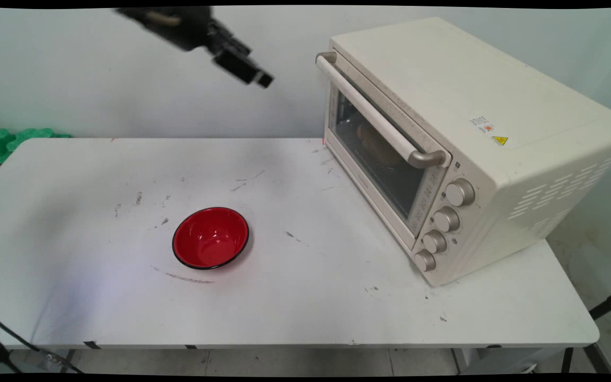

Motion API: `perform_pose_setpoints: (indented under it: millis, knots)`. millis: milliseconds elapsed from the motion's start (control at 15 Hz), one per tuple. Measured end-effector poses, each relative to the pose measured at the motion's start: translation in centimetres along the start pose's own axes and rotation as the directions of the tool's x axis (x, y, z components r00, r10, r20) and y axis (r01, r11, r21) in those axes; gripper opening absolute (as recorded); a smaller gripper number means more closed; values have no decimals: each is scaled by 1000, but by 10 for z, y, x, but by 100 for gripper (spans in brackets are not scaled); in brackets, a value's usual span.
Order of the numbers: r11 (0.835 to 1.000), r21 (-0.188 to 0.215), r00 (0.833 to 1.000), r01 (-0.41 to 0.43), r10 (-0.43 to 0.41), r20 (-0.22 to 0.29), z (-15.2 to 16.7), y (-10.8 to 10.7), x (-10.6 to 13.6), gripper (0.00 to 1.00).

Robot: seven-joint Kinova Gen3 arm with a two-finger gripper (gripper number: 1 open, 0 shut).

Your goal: Open the oven

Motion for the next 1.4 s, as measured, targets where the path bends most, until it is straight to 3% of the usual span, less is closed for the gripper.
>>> perform_pose_setpoints:
  millis: [533, 1133, 1200, 1400]
  knots:
    - [999, -24, 999, -25, 25, 32, 75, 9, 80, 100]
    - [997, -66, 996, -40, 44, 71, 129, 17, 109, 100]
    - [997, -68, 996, -41, 46, 75, 134, 17, 111, 0]
    - [996, -72, 995, -45, 51, 81, 147, 17, 117, 0]
